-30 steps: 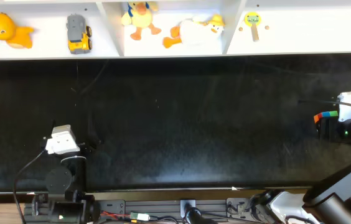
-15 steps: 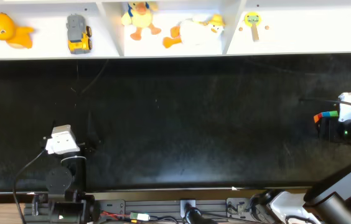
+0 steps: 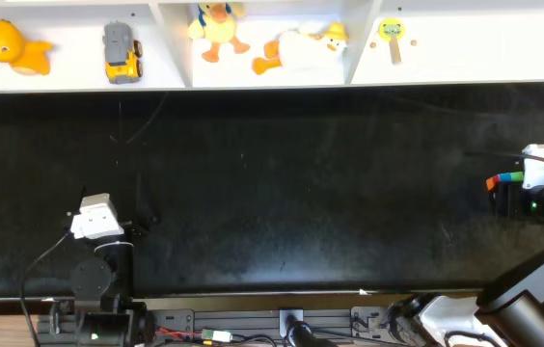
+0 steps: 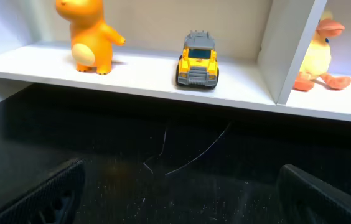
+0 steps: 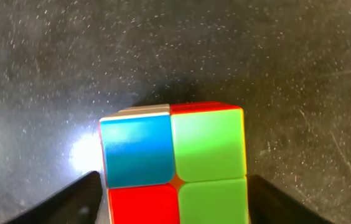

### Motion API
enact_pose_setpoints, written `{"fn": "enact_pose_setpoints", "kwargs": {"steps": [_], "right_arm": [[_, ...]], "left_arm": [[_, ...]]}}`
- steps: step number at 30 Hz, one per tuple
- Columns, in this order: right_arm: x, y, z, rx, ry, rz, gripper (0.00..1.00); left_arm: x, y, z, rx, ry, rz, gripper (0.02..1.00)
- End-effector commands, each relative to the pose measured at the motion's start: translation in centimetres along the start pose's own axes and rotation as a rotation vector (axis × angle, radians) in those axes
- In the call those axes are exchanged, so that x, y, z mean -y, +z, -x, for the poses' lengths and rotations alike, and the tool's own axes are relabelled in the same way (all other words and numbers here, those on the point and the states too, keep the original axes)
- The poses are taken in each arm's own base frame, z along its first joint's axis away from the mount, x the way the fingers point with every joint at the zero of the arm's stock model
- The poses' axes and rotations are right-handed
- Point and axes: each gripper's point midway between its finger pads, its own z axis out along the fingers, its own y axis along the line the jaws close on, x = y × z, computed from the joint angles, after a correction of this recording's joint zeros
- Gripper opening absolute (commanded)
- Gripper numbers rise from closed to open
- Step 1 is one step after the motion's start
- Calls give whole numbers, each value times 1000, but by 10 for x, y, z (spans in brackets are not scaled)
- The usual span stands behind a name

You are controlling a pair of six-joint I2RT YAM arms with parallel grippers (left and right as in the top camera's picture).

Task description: Store Toys

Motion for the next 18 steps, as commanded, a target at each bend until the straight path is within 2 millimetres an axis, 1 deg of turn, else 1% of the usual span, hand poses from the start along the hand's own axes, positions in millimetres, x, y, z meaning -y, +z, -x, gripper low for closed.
{"fn": "enact_pose_setpoints", "kwargs": {"steps": [1, 3, 9, 10, 13, 18], "right_arm": [[-2, 1, 0, 6, 11, 9, 652], [-2, 1, 0, 6, 11, 9, 630], [-2, 0, 1, 9, 10, 5, 505], [-1, -2, 2, 13, 8, 1, 509], [1, -10, 7, 33, -1, -23, 505], [4, -31, 17, 80, -22, -78, 474]], "left_arm": [[-3, -1, 2, 10, 20, 17, 998], [-3, -1, 2, 10, 20, 17, 998], [-3, -1, 2, 10, 20, 17, 998], [-3, -1, 2, 10, 20, 17, 998], [-3, -1, 2, 10, 20, 17, 998], [-3, -1, 2, 10, 20, 17, 998]]}}
